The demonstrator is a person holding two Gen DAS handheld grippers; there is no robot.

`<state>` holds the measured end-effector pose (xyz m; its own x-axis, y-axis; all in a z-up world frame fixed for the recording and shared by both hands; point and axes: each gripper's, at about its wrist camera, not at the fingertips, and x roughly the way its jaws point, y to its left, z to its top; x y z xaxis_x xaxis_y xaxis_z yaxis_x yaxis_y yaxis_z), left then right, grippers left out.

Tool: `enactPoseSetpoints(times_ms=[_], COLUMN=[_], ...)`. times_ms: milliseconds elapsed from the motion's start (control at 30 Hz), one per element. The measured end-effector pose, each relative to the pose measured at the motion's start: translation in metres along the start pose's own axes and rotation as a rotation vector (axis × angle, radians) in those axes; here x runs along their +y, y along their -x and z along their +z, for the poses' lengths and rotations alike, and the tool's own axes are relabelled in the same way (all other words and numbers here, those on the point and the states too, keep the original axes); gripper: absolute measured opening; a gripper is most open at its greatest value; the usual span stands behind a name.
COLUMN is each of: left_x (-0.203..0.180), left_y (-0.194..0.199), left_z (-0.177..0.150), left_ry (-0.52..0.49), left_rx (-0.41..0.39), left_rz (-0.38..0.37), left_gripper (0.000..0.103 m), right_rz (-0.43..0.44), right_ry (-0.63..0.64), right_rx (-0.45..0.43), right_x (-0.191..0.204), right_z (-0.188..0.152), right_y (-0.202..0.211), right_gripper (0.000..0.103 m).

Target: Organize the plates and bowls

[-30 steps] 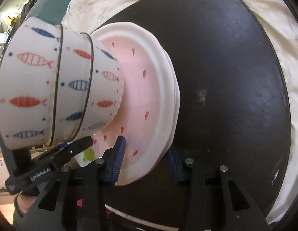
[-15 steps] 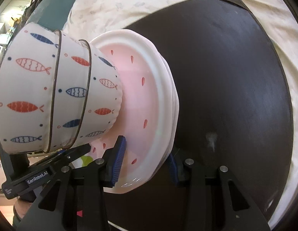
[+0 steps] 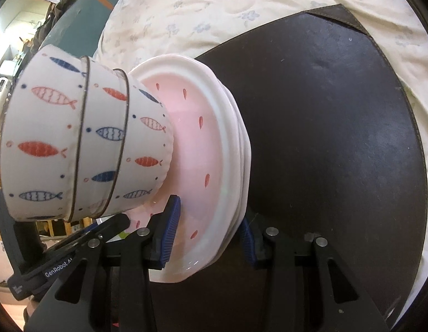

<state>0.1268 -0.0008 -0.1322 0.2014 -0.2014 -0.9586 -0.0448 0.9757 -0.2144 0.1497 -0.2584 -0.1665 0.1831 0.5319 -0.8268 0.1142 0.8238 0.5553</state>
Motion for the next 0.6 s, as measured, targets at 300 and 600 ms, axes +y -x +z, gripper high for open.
enactPoseSetpoints(times_ms=[300,600], left_x=[0.016,-0.012], left_y=[0.041,0.12], left_z=[-0.021,-0.052], left_ry=[-0.002,-0.035], left_rx=[-0.076,-0.278], left_rz=[0.113,0.115], left_gripper=[0.047,0.047], right_rz=[-0.132,-0.212], right_ry=[0.045,0.138], right_rx=[-0.148,-0.32], right_x=[0.014,0.05], right_z=[-0.03,-0.072], right_y=[0.044,0.11], right_gripper=[0.047,0.053])
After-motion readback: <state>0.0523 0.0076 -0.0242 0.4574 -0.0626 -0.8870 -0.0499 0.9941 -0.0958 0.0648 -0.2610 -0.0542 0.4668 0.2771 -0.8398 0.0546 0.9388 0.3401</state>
